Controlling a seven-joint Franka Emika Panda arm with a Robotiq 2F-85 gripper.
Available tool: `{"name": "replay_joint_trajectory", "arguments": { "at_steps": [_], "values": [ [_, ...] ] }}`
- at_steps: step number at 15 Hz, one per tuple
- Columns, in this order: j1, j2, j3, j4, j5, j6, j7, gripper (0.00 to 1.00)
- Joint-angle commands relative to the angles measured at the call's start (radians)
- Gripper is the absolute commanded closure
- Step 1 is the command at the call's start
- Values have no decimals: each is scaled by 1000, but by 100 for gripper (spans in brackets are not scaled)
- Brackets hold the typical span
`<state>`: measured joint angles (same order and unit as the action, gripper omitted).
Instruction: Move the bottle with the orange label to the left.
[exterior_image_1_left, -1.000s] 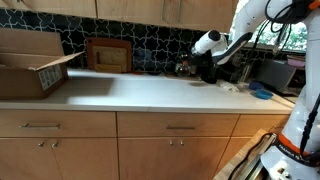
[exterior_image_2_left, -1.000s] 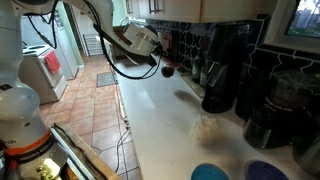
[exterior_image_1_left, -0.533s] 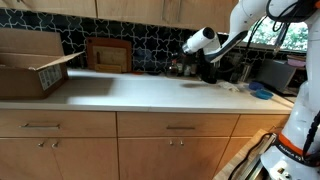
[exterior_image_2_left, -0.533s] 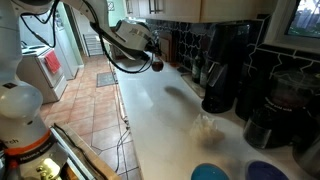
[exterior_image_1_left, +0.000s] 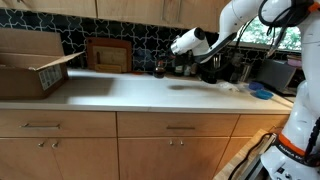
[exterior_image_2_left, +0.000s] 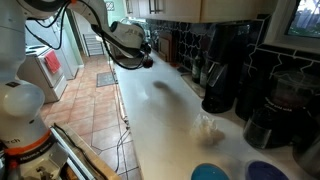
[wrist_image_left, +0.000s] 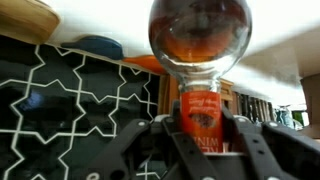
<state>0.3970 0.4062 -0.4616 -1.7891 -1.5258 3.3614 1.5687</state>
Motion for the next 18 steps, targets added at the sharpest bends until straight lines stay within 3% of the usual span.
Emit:
{"name": "replay_joint_trajectory", "arguments": {
  "at_steps": [1, 2, 3, 12, 13, 14, 15, 16, 17, 18],
  "values": [
    [13, 51, 14, 76, -14, 57, -40, 89],
    [-146, -20, 214, -34, 129, -51, -222, 64],
    [-141, -8, 220, -23, 127, -47, -228, 64],
    [-138, 11, 220, 2, 122, -42, -236, 64],
    [-138, 11, 220, 2, 122, -42, -237, 89],
    [-17, 80, 68, 85, 29, 45, -83, 89],
    [-47, 104, 116, 111, 47, 74, -121, 89],
    [-46, 122, 122, 132, 49, 93, -125, 89],
    [-182, 107, 304, 98, 169, 54, -310, 89],
    [-197, 126, 337, 107, 199, 63, -351, 89]
  ]
}}
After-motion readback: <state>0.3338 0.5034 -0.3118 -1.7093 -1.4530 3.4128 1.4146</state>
